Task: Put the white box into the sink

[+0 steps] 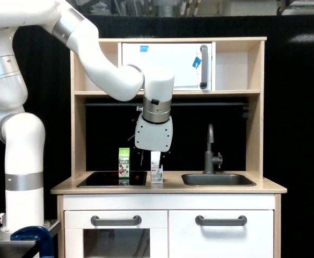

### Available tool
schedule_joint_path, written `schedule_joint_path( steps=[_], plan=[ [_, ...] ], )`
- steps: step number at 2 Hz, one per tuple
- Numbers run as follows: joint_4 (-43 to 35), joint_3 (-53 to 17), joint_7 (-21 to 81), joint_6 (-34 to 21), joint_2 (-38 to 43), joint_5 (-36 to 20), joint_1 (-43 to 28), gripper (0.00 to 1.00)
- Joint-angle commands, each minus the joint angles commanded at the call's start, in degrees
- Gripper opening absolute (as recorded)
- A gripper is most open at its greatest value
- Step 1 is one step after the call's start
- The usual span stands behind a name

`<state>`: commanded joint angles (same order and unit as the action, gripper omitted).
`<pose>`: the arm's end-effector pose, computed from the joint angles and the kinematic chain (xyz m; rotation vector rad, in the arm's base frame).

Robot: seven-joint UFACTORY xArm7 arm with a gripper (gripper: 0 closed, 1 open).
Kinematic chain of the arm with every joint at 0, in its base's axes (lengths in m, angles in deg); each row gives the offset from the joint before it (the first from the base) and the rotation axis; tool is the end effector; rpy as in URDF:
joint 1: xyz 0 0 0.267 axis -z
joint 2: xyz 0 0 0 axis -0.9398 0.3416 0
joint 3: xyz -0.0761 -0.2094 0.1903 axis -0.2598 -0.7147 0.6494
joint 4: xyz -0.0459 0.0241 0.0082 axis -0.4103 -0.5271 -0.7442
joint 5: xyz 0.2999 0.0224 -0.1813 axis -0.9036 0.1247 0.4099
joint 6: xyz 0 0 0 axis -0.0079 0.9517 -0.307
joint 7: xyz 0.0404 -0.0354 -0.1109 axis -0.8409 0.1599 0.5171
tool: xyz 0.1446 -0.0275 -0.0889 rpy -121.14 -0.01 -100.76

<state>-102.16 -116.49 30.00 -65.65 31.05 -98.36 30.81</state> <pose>0.3400 0.1131 0.1632 -1.9066 -1.8328 -0.4134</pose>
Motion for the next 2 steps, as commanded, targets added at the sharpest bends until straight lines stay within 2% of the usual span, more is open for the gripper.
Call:
schedule_joint_path(
  steps=[1,2],
  plan=[
    [-0.76,1.76,0.95,1.93,3.37,-3.74,-2.44,1.0],
    [-4.46,5.77,-0.13,4.36,9.42,-10.27,-5.31,1.0]
  ],
)
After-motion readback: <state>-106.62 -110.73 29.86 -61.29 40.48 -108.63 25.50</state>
